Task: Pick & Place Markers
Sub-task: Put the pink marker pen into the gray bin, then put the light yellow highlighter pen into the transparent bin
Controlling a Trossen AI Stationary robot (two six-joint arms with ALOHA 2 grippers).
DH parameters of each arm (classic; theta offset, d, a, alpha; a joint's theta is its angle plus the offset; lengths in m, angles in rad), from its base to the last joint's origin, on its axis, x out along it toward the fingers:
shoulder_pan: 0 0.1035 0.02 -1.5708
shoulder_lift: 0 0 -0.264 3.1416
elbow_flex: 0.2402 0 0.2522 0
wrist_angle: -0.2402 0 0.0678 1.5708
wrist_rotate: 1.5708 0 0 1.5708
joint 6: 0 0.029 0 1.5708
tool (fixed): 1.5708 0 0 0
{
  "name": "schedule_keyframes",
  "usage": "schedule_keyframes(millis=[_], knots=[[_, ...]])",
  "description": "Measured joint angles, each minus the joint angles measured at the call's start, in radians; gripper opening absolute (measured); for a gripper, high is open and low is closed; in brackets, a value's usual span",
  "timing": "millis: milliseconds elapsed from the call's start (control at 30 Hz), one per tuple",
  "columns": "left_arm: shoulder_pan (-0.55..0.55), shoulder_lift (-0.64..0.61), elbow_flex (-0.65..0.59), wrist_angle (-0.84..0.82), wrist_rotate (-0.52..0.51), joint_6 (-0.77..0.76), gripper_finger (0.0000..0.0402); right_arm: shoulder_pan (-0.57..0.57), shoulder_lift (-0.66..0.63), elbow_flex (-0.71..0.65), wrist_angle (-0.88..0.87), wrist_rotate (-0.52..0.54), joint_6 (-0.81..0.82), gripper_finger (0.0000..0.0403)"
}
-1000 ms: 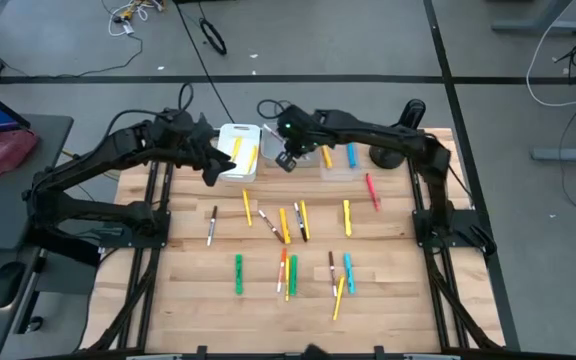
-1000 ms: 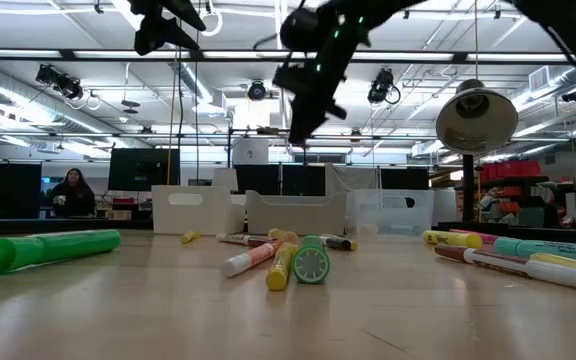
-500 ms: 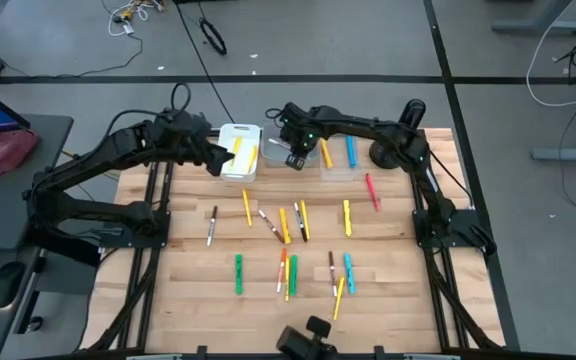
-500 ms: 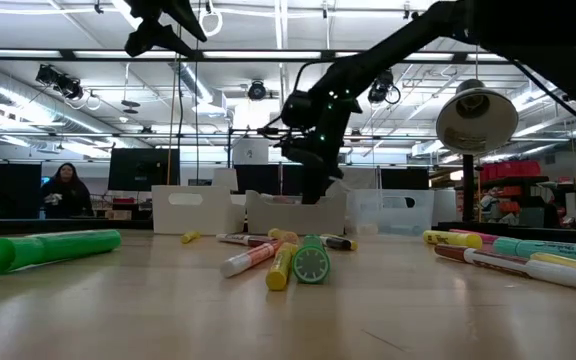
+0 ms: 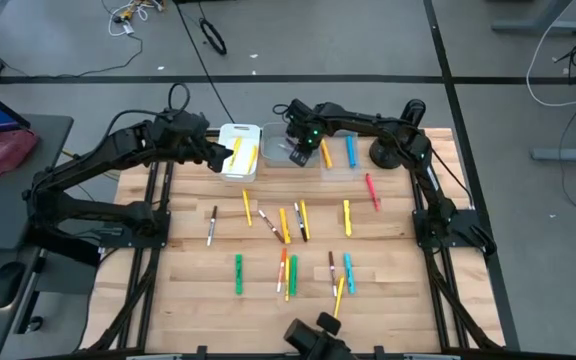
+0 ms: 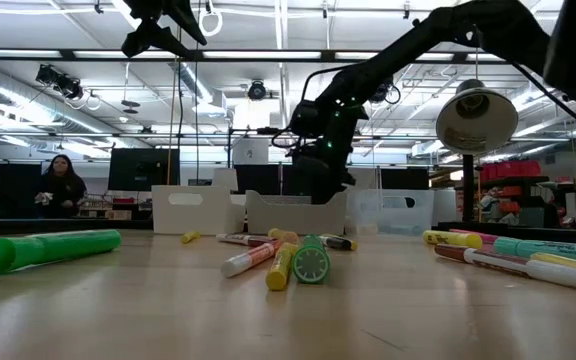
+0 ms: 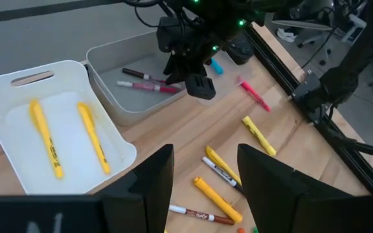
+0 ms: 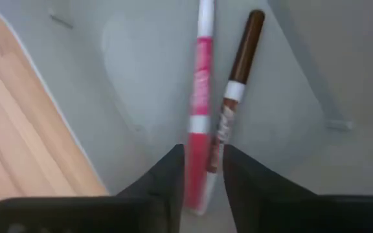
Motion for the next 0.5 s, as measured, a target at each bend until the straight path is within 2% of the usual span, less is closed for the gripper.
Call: schedule_keyframes(millis=[267, 500], knots=[[0.000, 0.000, 0.000, -0.022, 0.000, 0.051, 0.0177, 0.021, -0.090, 0.000, -0.013, -0.031, 0.156, 0.0144], [0.000, 0.000, 0.000, -0.072, 0.000, 0.146, 0.0177, 0.141, -0.236, 0.000, -0.003, -0.027, 0.281, 0.0137]])
